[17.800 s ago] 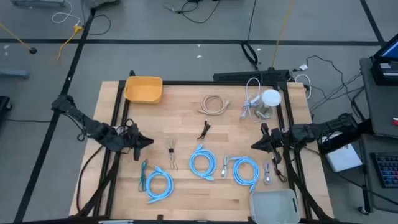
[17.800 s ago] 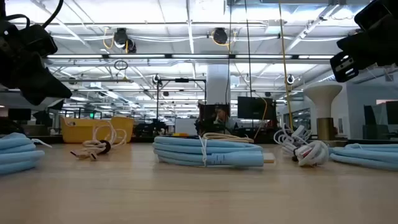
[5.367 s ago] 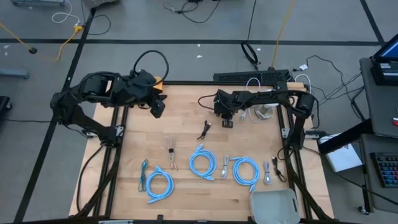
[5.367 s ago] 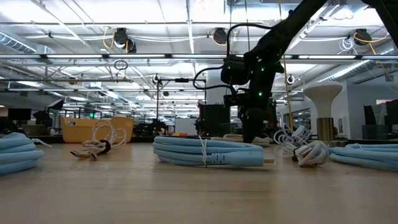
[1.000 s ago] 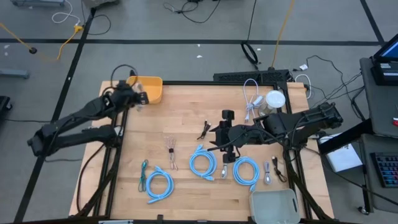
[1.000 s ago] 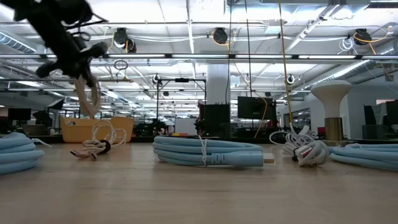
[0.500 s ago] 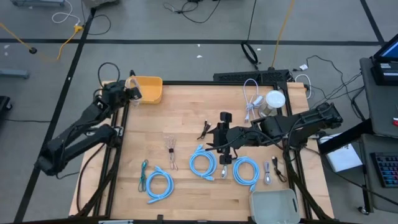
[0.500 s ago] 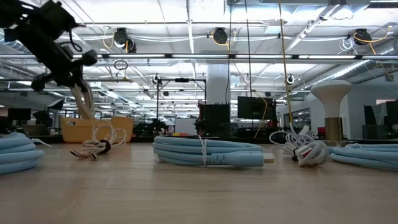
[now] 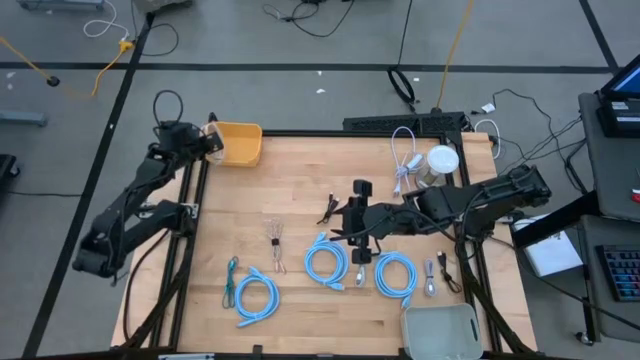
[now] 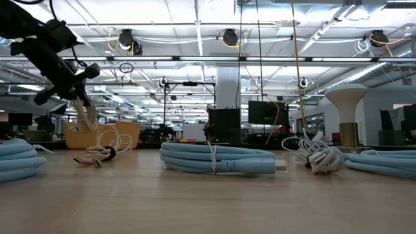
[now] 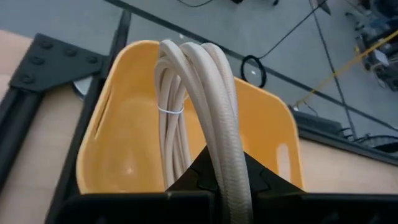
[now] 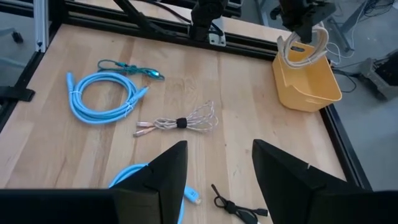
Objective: Pick & Place USB Port
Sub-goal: Put the gray hdmi cable into the yellow bin
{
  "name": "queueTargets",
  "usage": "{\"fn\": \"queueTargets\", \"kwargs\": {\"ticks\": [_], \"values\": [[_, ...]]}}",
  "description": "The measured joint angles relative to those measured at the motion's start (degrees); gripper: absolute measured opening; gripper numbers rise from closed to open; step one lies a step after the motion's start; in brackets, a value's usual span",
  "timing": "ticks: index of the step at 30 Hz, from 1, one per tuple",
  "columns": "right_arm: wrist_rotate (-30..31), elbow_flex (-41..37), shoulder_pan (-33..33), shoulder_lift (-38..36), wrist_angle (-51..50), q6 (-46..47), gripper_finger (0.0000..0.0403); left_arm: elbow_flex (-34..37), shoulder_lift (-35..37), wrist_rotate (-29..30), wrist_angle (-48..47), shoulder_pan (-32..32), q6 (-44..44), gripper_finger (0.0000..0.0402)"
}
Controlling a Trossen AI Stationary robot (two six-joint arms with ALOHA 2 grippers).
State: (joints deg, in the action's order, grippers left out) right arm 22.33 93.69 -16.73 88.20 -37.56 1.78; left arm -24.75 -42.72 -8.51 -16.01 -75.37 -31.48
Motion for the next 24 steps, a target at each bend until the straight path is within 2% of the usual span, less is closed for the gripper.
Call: {"fn": "queueTargets", "kwargs": {"ticks": [9,18,24], "values": [[0.0,0.0,1.0,0.0,1.0,0.6,0.0173,0.0,-3.5,-1.1,3.3,-2.4,3.2,0.0010],[0.1,0.0,1.1,0.0,3.9,0.6,0.0171,0.0,-3.4,2.3,3.5,-1.2,3.6,0.0010],[0.1,0.0,1.2,0.0,5.0,0.6,0.0171,0.0,-3.4,5.5,3.6,1.4,2.9,0.0040]]}}
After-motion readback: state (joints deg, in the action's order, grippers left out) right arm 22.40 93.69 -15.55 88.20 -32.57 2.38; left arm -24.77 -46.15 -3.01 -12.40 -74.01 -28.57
